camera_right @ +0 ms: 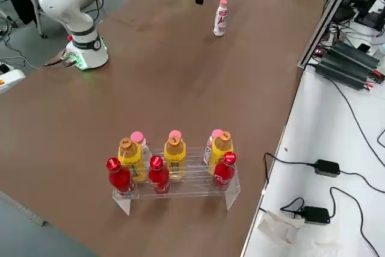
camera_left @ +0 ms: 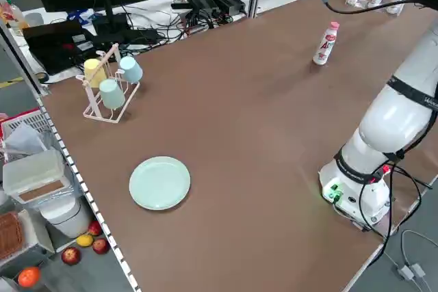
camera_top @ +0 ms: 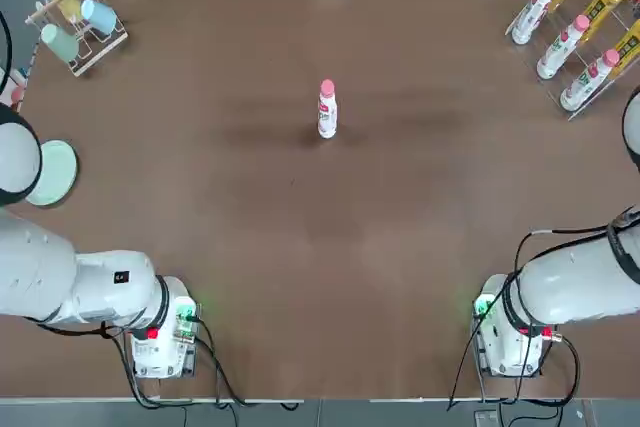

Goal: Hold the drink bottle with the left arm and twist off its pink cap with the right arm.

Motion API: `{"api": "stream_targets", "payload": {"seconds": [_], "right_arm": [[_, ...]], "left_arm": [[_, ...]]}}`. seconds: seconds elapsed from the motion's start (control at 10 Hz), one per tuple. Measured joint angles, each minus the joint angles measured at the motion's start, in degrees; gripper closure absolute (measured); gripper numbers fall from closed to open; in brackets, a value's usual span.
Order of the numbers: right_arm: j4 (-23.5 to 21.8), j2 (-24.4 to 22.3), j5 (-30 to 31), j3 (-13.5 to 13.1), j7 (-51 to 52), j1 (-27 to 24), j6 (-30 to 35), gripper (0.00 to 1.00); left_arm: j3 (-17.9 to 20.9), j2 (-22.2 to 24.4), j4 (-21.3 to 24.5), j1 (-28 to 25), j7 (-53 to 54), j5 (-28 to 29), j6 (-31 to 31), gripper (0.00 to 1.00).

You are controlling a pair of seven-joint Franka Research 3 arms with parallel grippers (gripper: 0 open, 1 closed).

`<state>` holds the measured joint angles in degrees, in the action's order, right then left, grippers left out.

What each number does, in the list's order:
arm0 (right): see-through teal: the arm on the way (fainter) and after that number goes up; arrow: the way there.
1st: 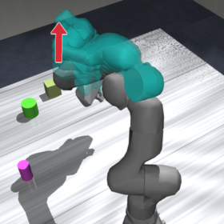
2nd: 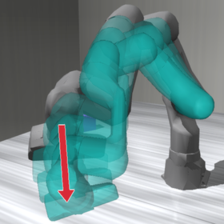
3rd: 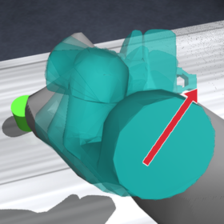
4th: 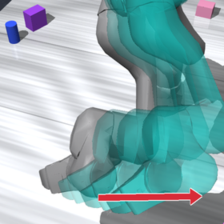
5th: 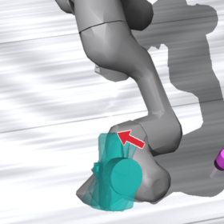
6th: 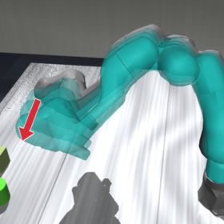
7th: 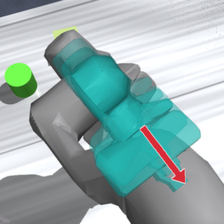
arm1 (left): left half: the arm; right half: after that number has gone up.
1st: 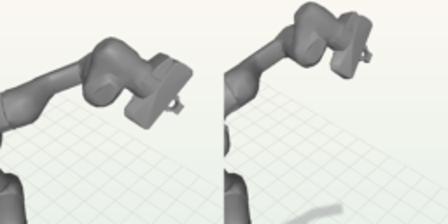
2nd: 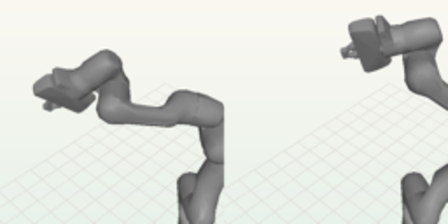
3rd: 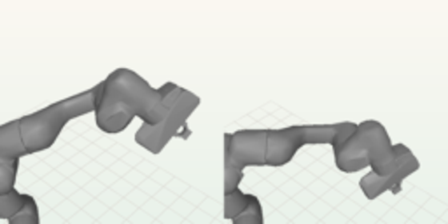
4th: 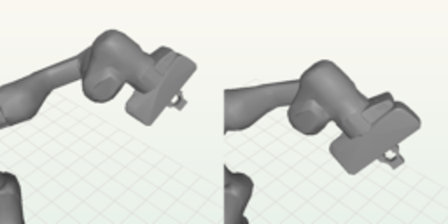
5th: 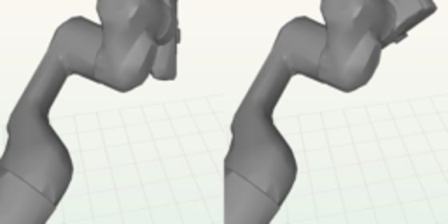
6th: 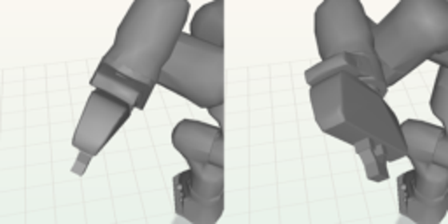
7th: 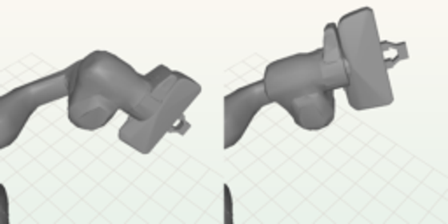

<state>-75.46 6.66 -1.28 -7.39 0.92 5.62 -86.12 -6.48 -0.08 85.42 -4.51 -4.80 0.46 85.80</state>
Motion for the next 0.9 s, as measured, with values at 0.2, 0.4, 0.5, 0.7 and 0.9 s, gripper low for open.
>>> {"api": "stream_targets", "payload": {"seconds": [0.2,0.4,0.5,0.7,0.9], "right_arm": [[0.0,0.0,0.0,0.0,0.0,0.0,0.0,0.00],[0.0,0.0,0.0,0.0,0.0,0.0,0.0,0.00],[0.0,0.0,0.0,0.0,0.0,0.0,0.0,0.00],[0.0,0.0,0.0,-0.1,0.0,0.0,0.0,0.00],[0.0,0.0,0.0,-0.1,0.0,-0.1,0.0,0.00]], "left_arm": [[-0.2,-0.4,0.0,0.1,0.5,-2.9,-0.1,0.00],[-0.3,-1.0,0.0,0.2,2.9,-6.0,-0.2,0.00],[-0.6,-1.7,0.0,0.3,3.5,-7.3,-0.2,0.00],[-2.9,-3.0,0.0,0.5,3.8,-7.9,-0.1,0.01],[-5.1,-3.8,-0.1,0.7,3.9,-8.4,0.7,0.02]]}}
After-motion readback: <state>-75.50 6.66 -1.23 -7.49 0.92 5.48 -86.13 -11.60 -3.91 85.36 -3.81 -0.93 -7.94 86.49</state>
